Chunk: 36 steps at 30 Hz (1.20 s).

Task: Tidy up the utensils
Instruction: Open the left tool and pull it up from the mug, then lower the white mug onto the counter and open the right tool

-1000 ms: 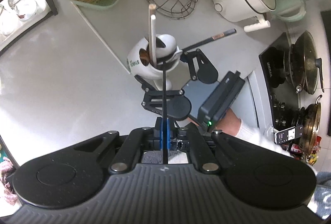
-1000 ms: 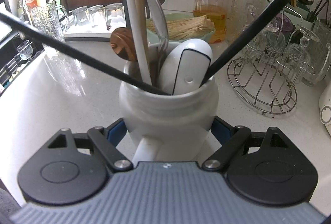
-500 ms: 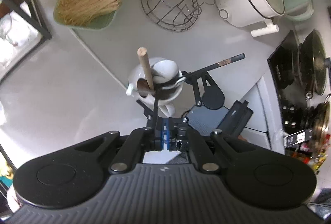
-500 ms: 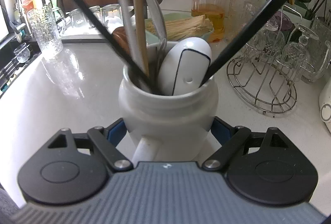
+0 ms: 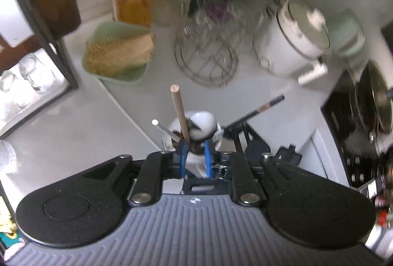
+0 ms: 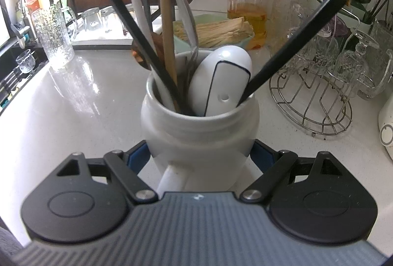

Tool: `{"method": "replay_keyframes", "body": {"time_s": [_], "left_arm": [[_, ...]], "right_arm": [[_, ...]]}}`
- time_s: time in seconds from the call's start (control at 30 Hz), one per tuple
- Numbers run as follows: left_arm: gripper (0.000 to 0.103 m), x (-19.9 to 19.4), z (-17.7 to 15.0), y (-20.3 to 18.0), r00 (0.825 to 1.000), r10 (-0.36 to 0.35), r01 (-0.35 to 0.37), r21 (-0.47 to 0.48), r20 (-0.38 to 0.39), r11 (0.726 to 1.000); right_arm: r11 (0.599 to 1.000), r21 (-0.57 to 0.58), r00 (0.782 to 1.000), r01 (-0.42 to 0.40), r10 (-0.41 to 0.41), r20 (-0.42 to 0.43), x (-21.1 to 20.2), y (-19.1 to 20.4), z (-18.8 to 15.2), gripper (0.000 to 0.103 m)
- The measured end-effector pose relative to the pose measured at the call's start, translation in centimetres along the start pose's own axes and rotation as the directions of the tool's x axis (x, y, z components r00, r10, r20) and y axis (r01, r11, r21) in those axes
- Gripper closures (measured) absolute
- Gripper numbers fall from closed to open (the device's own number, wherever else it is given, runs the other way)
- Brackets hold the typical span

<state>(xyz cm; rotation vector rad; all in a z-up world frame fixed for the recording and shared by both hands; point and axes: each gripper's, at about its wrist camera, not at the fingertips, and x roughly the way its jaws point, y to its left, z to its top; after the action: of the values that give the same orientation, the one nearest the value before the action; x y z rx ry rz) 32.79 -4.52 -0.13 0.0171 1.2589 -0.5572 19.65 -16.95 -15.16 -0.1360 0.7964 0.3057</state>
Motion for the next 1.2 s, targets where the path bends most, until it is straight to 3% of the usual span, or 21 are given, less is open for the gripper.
{"method": "replay_keyframes", "body": {"time_s": [0.07,0.13,0.17,0.27,0.37,0.47,0.77,0.9,1.2], "left_arm": [[0.057,-1.1,-1.0,-0.1,0.995,0.052,-0.051,-0.009,0.083,0.999],[0.055,-2.0,-1.9,0.1,0.988,0.065,-0.061,-0.036,0.14,0.998],[0.052,-2.5,-2.4,0.2,0.983,0.073,-0.066,-0.047,0.169,0.997],[0.037,-3.9,-3.8,0.5,0.959,0.129,-0.11,-0.089,0.252,0.99],[0.034,-5.1,-5.0,0.9,0.938,0.158,-0.122,-0.134,0.309,0.983],[0.025,-6.6,-6.1,1.1,0.906,0.196,-0.141,-0.168,0.376,0.976],[0.015,-11.2,-9.4,0.4,0.81,0.269,-0.19,-0.202,0.521,0.961],[0.013,-12.5,-12.3,-1.3,0.779,0.312,-0.238,-0.204,0.544,0.95],[0.01,-13.9,-19.1,-7.0,0.719,0.433,-0.281,-0.342,0.544,0.897]], "right_arm": [[1.0,0.008,1.0,-0.001,0.001,-0.003,0.0,-0.1,0.1,0.014],[0.998,0.051,0.999,-0.035,0.035,0.002,-0.2,-0.7,0.3,0.009],[0.995,0.079,0.999,-0.053,0.052,0.016,-0.4,-1.0,0.4,0.0],[0.993,0.106,0.998,-0.053,0.049,0.039,-0.8,-1.4,1.0,0.0],[0.994,0.094,0.997,-0.054,0.049,0.052,-1.6,-1.3,1.7,0.0],[0.995,0.081,0.997,-0.055,0.05,0.066,-3.1,-1.1,2.7,0.0],[0.994,0.107,0.992,-0.028,0.014,0.128,-10.1,-0.5,4.2,0.0],[0.99,0.139,0.982,-0.039,0.012,0.189,-13.7,-0.8,4.2,0.0],[0.99,0.12,0.96,-0.07,0.034,0.279,-20.6,-1.9,4.0,0.0]]}}
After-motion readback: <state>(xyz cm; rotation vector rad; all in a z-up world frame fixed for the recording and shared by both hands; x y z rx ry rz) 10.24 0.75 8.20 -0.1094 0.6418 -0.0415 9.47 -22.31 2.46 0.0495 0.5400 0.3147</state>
